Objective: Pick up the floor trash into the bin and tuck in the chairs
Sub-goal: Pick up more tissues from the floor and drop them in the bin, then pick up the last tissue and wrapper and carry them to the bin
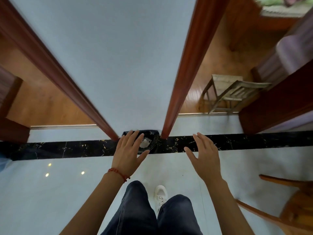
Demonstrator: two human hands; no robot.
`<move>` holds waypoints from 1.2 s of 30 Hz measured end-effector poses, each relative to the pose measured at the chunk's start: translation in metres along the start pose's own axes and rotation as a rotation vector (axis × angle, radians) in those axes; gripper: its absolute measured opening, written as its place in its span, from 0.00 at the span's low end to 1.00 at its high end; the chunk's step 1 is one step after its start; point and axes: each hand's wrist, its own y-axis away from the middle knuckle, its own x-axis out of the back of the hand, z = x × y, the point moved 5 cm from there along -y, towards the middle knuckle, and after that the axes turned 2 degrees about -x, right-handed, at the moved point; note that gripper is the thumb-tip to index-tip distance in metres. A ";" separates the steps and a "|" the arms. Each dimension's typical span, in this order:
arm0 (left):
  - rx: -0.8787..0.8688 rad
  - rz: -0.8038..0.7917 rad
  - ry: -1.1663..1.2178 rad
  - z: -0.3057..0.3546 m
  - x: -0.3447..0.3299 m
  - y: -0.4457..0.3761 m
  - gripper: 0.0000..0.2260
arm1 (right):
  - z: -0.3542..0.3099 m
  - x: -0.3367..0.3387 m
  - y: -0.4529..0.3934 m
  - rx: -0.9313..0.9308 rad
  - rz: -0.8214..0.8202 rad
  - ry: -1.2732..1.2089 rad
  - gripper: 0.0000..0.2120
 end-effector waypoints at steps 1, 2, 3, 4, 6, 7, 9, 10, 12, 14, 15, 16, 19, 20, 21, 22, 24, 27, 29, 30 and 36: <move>-0.026 -0.004 0.001 0.002 0.002 -0.003 0.29 | 0.002 0.004 0.004 -0.038 0.006 0.011 0.28; -0.054 -0.018 0.001 0.004 0.004 -0.006 0.29 | 0.003 0.008 0.009 -0.078 0.011 0.019 0.27; -0.087 -0.034 -0.002 0.007 0.005 -0.009 0.30 | 0.004 0.011 0.015 -0.120 0.021 0.025 0.26; -0.125 -0.047 -0.003 0.009 0.007 -0.012 0.29 | 0.005 0.014 0.021 -0.163 0.036 0.029 0.26; -0.209 -0.073 -0.003 0.014 0.010 -0.017 0.28 | 0.005 0.021 0.036 -0.258 0.062 0.028 0.27; -0.258 -0.088 -0.010 0.017 0.012 -0.020 0.28 | 0.004 0.024 0.045 -0.307 0.074 0.027 0.27; -0.365 -0.116 -0.025 0.025 0.015 -0.023 0.27 | 0.004 0.029 0.066 -0.409 0.114 0.030 0.27; -0.413 -0.139 -0.031 0.029 0.015 -0.024 0.28 | 0.003 0.031 0.079 -0.464 0.133 0.030 0.27; -0.499 -0.200 -0.048 0.037 0.013 -0.026 0.30 | 0.001 0.034 0.105 -0.567 0.164 0.024 0.28; -0.572 -0.242 -0.076 0.045 0.010 -0.026 0.32 | -0.001 0.037 0.135 -0.642 0.187 0.046 0.27; -0.610 -0.257 -0.090 0.051 0.008 -0.023 0.32 | -0.002 0.039 0.150 -0.676 0.197 0.064 0.27; -0.648 -0.267 -0.095 0.058 0.007 -0.019 0.32 | -0.002 0.041 0.167 -0.716 0.208 0.078 0.27; -0.753 -0.292 -0.082 0.082 0.000 -0.003 0.32 | -0.004 0.050 0.220 -0.854 0.261 0.105 0.28; -0.790 -0.298 -0.079 0.092 -0.004 0.004 0.32 | -0.005 0.053 0.239 -0.892 0.278 0.110 0.31; -0.832 -0.310 -0.077 0.103 -0.008 0.012 0.32 | -0.005 0.056 0.257 -0.929 0.293 0.109 0.33; -0.875 -0.327 -0.076 0.114 -0.013 0.021 0.32 | -0.006 0.058 0.276 -0.966 0.308 0.106 0.35; -0.954 -0.362 -0.081 0.140 -0.023 0.043 0.33 | -0.007 0.062 0.316 -1.044 0.336 0.101 0.36; -1.070 -0.397 -0.117 0.185 -0.033 0.084 0.33 | -0.010 0.069 0.382 -1.163 0.391 0.104 0.37; -1.158 -0.406 -0.134 0.214 -0.041 0.117 0.34 | -0.013 0.072 0.430 -1.236 0.424 0.099 0.37; -1.197 -0.408 -0.137 0.229 -0.046 0.134 0.33 | -0.015 0.073 0.456 -1.274 0.442 0.100 0.37; -1.393 -0.459 -0.131 0.306 -0.077 0.252 0.34 | -0.028 0.078 0.608 -1.505 0.479 0.114 0.37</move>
